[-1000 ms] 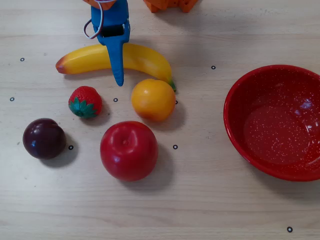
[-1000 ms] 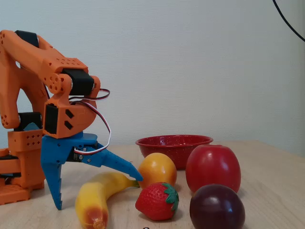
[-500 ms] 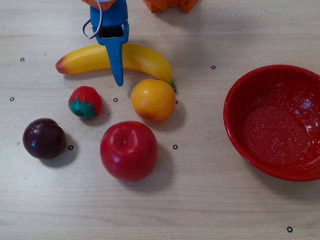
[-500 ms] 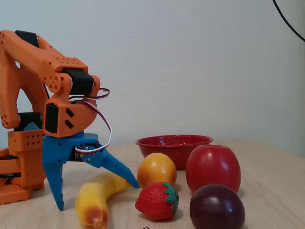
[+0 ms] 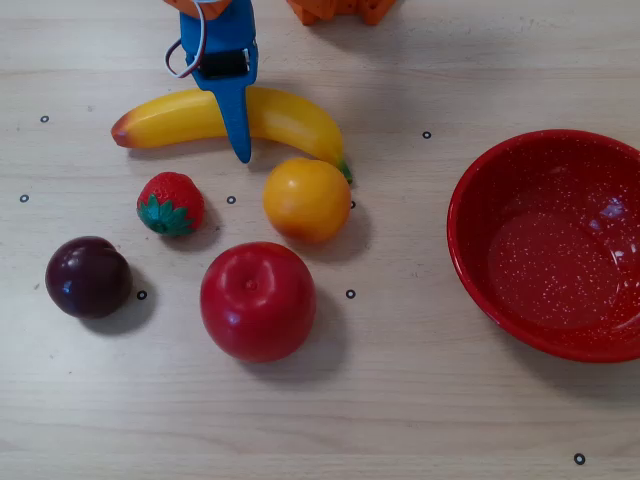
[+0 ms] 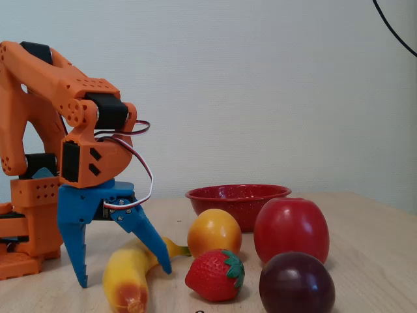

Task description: Put the banana in the red bowl.

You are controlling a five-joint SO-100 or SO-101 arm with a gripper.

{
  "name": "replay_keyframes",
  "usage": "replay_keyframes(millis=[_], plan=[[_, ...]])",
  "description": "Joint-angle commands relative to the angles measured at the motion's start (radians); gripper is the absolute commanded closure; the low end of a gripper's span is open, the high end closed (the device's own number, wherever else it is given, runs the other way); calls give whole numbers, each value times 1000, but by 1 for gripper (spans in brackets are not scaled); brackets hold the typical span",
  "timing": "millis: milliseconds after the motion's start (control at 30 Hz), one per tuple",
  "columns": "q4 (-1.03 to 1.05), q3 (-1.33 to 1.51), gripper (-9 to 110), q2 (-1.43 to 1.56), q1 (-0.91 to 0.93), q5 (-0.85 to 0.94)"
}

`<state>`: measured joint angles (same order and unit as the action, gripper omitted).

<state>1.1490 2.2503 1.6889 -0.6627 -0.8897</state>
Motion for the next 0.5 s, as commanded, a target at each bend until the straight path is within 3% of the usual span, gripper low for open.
replay_keyframes(millis=[0, 333, 467], plan=[[-37, -3, 61, 31, -35, -37], [-49, 0, 80, 38, -48, -32], [-54, -3, 96, 46, -52, -11]])
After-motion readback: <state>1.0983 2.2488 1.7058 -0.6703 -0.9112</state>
